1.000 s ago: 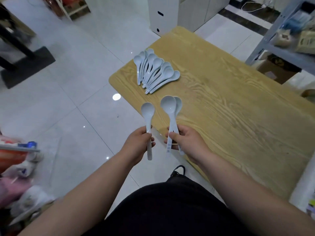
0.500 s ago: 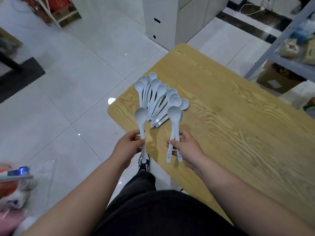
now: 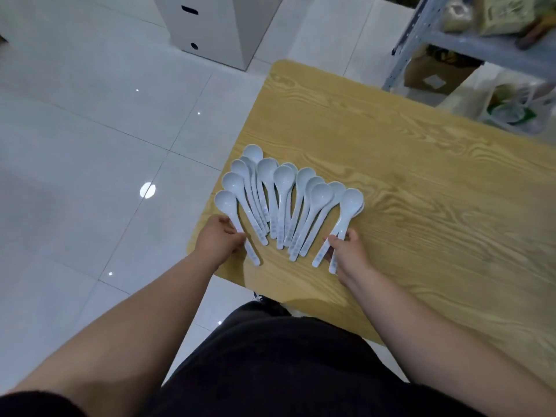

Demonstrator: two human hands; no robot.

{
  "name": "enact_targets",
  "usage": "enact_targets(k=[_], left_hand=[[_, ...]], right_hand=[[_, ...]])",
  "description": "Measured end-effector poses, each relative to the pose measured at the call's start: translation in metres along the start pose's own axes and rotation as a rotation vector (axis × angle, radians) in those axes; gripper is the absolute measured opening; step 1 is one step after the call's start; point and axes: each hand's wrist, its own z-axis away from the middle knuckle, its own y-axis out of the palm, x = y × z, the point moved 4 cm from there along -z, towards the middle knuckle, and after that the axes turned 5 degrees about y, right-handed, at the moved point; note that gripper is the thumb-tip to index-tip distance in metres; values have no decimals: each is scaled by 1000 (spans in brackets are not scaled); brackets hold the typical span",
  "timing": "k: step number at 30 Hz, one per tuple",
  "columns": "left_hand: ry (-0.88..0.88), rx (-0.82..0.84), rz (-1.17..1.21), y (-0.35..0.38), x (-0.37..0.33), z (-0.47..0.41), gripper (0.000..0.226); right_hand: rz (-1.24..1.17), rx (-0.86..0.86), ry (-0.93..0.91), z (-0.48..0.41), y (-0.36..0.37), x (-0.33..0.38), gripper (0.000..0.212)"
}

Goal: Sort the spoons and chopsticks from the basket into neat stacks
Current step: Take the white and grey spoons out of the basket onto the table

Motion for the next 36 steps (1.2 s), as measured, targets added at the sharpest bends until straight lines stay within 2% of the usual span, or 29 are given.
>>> enact_targets(k=[3,6,9,11,13,15,18,20,23,25,28,32,36], left_hand=[[35,28,-95,2,-9,-13,46],[117,35,-218,5,-20,-21,47],[146,17,-214,5,-27,-23,47],[170,-26,-169,4,-31,-21,44],[221,-51,-174,4,-33,-18,38],[282,-17,-183,6,-34,-18,33],[322,41,-207,8,-35,-20,31],[319,48,-238,6,-34,-21,42],[310,50,-306,5,-29,-22,67],[317,75,-339,6,-30,-19,66],[306,92,-361,8,-32,-15,63],[350,68,-378,4,-37,-12,63],[428,22,-399,0,-42,-7,52]], right_hand=[[83,-25,-21,1,11,3,16],[345,-54,-110,2,17,12,11],[516,-82,-179,1,21,18,10],[584,-152,-224,0,21,20,23],[613,-205,-249,-1,18,19,48],[629,-200,-273,-1,16,18,62],[649,-150,-317,-2,16,17,51],[646,-140,-326,0,16,20,43],[646,-134,-321,3,12,21,63],[684,-125,-322,5,11,21,62],[677,-124,-333,3,8,18,47],[679,-117,-301,8,2,19,74],[681,-106,-311,23,-6,23,69]])
